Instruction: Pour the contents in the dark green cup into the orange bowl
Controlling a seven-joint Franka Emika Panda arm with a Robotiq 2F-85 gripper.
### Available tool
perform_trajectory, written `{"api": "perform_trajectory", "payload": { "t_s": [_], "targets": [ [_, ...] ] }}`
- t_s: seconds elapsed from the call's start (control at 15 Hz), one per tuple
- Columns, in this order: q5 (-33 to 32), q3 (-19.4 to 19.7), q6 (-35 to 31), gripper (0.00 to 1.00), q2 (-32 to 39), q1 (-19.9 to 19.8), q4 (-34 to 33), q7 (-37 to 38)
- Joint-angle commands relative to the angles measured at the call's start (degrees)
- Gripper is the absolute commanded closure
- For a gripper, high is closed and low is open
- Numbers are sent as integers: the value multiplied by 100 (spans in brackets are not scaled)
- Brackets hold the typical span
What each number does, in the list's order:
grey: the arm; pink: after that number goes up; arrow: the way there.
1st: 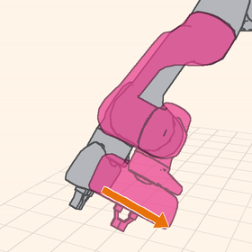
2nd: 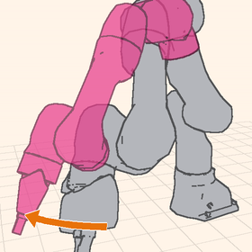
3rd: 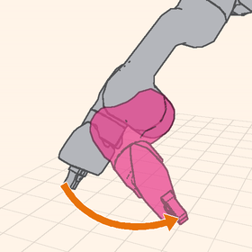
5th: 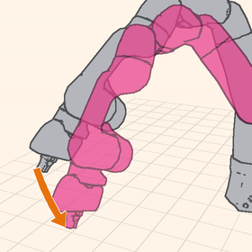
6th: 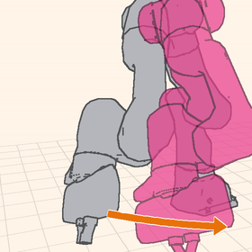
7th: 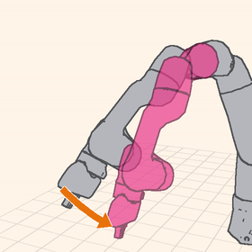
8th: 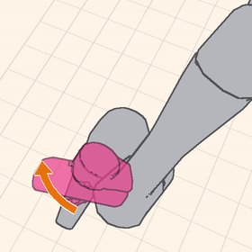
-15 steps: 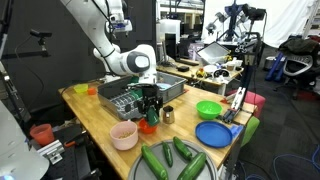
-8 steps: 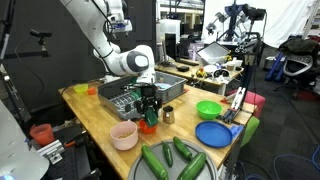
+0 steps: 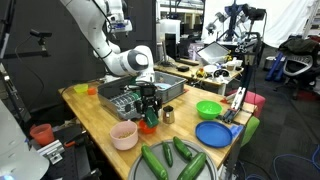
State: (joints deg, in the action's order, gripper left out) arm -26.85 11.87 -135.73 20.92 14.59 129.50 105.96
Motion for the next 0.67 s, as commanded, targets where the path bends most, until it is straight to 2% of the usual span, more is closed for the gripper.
{"api": "perform_trajectory", "payload": {
  "t_s": [0.0,0.2,0.6],
  "targets": [
    [-379,-145,498,55,30,55,-177,449],
    [-555,-288,710,55,118,106,-337,670],
    [-845,-544,1720,55,480,154,-847,993]
  ]
}}
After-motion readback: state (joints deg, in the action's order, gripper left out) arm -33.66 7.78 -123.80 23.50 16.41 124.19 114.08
